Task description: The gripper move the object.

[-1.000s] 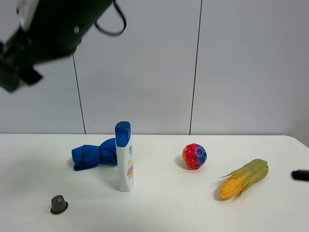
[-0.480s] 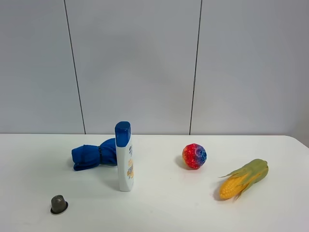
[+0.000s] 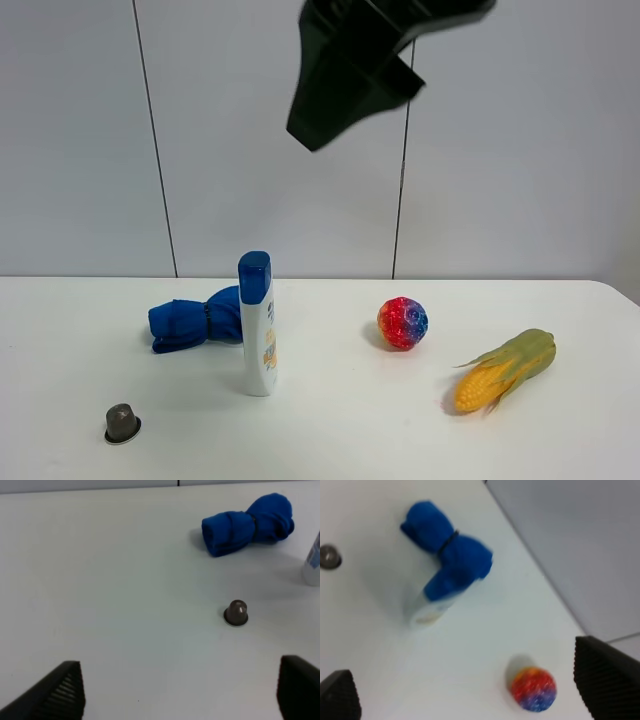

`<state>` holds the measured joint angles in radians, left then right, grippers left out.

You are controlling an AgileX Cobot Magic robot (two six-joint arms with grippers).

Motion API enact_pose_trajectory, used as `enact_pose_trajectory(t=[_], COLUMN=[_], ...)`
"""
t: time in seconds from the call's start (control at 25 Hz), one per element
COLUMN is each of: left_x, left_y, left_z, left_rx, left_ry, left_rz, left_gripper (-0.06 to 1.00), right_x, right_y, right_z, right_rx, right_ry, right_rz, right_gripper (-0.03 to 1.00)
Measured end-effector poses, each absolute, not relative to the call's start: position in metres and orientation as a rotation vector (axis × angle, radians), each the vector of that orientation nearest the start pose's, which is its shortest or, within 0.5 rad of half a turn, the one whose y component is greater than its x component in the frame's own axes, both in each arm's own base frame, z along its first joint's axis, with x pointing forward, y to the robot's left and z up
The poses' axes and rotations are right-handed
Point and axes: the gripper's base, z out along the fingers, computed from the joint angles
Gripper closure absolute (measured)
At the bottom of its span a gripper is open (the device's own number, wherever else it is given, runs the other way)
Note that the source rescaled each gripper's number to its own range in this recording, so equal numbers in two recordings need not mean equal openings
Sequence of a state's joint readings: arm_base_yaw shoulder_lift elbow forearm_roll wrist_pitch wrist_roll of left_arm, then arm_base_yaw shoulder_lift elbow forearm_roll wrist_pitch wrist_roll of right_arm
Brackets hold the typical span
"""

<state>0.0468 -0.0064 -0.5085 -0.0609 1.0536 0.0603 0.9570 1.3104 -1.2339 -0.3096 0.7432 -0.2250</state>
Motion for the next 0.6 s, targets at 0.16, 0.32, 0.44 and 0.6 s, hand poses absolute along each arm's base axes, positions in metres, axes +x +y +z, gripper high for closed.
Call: enact_pose_trajectory(t=[0.16, 0.32, 0.44, 0.6], left_x=[-0.006, -0.006, -0.006, -0.006], left_y=[-0.005, -0.005, -0.005, -0.005], left_z=[0.280, 0.280, 0.280, 0.280], left_rx=[0.017, 0.017, 0.017, 0.017], left_ry=[2.021, 2.021, 2.021, 2.021], left_rz=[-0.005, -0.005, -0.005, -0.005], left_gripper=[-0.06, -0.06, -0.06, -0.06], right_x=[0.165, 0.174, 0.190, 0.203], right_y=[0.195, 0.166, 0.141, 0.112], right_z=[0.351, 0.342, 0.333, 0.318], right_rx=[-1.312, -1.147, -1.023, -0.902], right_ry=[1.882, 2.020, 2.113, 2.218], right_rz=[0.104, 0.154, 0.098, 0.023], right_gripper=[0.16, 0.16, 0.16, 0.16])
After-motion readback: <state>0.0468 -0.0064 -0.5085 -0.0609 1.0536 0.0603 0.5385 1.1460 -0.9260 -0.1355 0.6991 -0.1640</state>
